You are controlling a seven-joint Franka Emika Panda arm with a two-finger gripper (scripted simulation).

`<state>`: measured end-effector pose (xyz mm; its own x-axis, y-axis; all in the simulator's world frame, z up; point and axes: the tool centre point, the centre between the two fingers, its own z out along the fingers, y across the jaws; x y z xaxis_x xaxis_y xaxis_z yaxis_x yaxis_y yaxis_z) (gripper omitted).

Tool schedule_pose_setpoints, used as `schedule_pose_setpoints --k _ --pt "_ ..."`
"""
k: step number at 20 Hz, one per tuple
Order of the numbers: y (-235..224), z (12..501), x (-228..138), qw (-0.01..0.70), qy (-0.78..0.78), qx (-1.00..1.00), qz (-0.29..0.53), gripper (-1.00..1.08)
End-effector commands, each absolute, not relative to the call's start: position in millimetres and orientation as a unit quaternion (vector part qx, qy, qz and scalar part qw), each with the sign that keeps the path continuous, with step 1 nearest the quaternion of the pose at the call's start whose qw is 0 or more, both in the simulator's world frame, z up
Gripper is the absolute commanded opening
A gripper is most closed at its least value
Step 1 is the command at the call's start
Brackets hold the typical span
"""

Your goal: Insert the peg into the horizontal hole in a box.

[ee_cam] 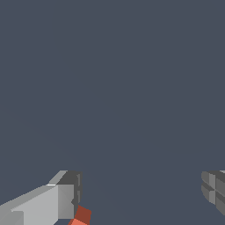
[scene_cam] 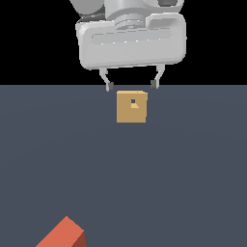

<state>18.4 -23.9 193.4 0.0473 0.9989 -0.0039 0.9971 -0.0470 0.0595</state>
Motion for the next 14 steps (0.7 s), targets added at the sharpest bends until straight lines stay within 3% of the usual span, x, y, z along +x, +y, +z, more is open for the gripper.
schedule_pose_setpoints --k 1,7,14 --pt "-23.9 193.4 18.4 0.023 0.69 0.723 0.019 1.0" --pt "-48.7 183.4 12.1 0.021 0.675 0.737 0.018 1.0" --pt "-135.1 146.8 -18.9 0.015 0.62 0.784 0.012 1.0"
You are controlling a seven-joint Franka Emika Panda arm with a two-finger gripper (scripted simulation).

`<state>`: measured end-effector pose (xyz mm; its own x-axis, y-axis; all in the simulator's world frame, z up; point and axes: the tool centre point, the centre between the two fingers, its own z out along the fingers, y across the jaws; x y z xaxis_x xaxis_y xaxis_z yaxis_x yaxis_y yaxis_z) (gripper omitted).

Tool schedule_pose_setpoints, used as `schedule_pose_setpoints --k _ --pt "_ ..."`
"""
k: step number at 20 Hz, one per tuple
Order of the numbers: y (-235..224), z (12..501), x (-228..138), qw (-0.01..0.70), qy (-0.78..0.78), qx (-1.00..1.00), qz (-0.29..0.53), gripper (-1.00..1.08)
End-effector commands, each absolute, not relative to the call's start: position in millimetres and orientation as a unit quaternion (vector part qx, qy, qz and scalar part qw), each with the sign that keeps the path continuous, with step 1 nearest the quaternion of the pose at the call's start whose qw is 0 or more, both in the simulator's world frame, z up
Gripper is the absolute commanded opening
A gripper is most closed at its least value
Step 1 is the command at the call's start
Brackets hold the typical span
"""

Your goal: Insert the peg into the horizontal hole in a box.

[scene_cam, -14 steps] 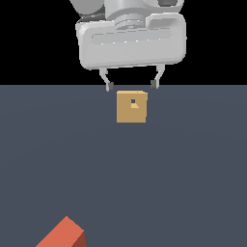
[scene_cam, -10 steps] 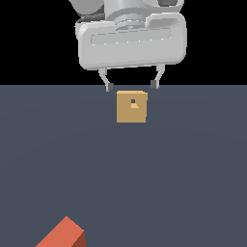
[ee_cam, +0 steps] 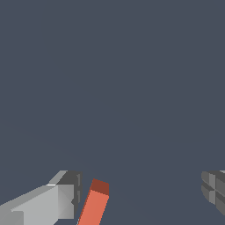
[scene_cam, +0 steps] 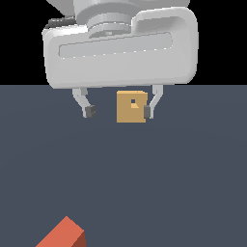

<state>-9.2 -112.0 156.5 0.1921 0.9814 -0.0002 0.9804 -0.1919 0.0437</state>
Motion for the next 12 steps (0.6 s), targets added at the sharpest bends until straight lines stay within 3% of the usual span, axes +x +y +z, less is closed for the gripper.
schedule_pose_setpoints --k 1,6,12 --pt "-151.5 139.6 -26.5 0.014 0.609 0.793 0.011 1.0" --pt "-230.0 103.2 -71.8 0.008 0.551 0.835 0.005 1.0" --pt "-282.7 76.2 -111.4 0.003 0.507 0.862 0.001 1.0"
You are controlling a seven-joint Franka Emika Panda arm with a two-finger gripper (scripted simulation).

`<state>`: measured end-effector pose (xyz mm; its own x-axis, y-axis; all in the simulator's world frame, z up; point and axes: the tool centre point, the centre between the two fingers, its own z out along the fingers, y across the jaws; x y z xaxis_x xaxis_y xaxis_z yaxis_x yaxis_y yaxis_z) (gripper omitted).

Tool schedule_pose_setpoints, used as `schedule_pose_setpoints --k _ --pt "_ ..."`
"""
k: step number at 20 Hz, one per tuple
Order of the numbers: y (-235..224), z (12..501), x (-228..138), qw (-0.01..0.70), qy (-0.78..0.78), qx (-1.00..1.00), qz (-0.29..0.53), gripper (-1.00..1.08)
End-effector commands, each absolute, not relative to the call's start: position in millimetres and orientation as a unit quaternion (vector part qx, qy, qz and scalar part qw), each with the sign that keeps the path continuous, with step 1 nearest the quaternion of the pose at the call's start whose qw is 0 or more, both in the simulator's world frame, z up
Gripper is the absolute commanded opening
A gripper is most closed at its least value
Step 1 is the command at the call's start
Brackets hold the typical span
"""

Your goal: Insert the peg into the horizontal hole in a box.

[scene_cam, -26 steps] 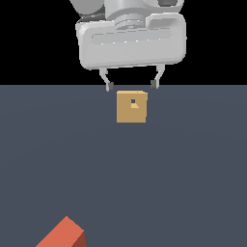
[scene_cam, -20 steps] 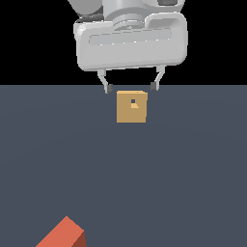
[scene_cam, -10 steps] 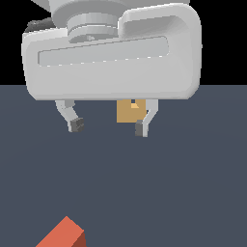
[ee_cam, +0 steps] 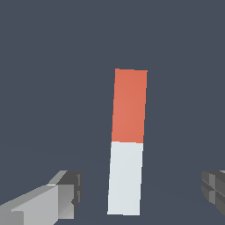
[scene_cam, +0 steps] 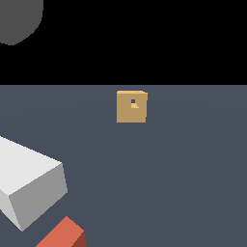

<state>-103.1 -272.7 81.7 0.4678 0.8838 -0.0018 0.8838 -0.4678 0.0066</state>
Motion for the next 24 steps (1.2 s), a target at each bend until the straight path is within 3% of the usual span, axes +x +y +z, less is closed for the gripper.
schedule_pose_setpoints --k 1,12,24 --pt "-287.7 73.5 -115.6 0.002 0.503 0.864 0.0 1.0" --pt "-298.9 61.9 -125.3 0.0 0.493 0.87 -0.001 1.0" --pt "-299.5 17.4 -125.9 0.0 0.492 0.871 0.0 1.0"
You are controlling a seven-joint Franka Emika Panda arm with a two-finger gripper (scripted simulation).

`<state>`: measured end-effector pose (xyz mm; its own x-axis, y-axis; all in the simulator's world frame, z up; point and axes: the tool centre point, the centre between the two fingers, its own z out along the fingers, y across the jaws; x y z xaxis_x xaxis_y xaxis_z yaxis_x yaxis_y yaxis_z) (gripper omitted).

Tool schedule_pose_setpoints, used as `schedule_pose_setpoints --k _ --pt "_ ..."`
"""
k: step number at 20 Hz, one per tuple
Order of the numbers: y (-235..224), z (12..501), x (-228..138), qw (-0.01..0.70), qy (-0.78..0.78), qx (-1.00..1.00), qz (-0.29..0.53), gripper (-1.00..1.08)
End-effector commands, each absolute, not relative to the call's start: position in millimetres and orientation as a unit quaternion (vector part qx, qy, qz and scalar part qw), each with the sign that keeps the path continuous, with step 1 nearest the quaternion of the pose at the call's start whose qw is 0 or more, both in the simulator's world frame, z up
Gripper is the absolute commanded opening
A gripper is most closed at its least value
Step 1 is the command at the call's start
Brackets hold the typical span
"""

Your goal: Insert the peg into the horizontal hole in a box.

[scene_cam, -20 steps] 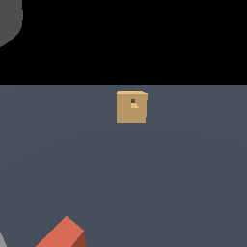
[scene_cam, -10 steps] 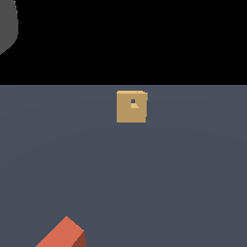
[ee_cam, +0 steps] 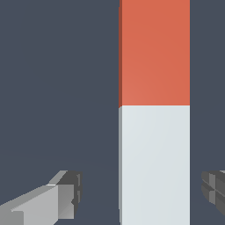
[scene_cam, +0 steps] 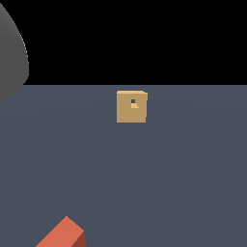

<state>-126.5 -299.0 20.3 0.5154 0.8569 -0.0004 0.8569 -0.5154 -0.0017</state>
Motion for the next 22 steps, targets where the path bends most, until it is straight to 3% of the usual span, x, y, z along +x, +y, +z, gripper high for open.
schedule_pose_setpoints --k 1,2,3,15,22 --pt "-299.6 16.6 -125.8 0.0 -0.492 -0.871 0.0 1.0" --pt "-299.6 16.3 -125.8 0.0 -0.492 -0.871 0.0 1.0" --pt "-299.6 16.3 -125.8 0.0 -0.492 -0.871 0.0 -1.0" --pt "-298.2 16.8 -124.7 0.0 -0.493 -0.87 0.0 -1.0" --pt "-270.4 22.3 -104.9 0.0 -0.509 -0.861 0.0 -1.0"
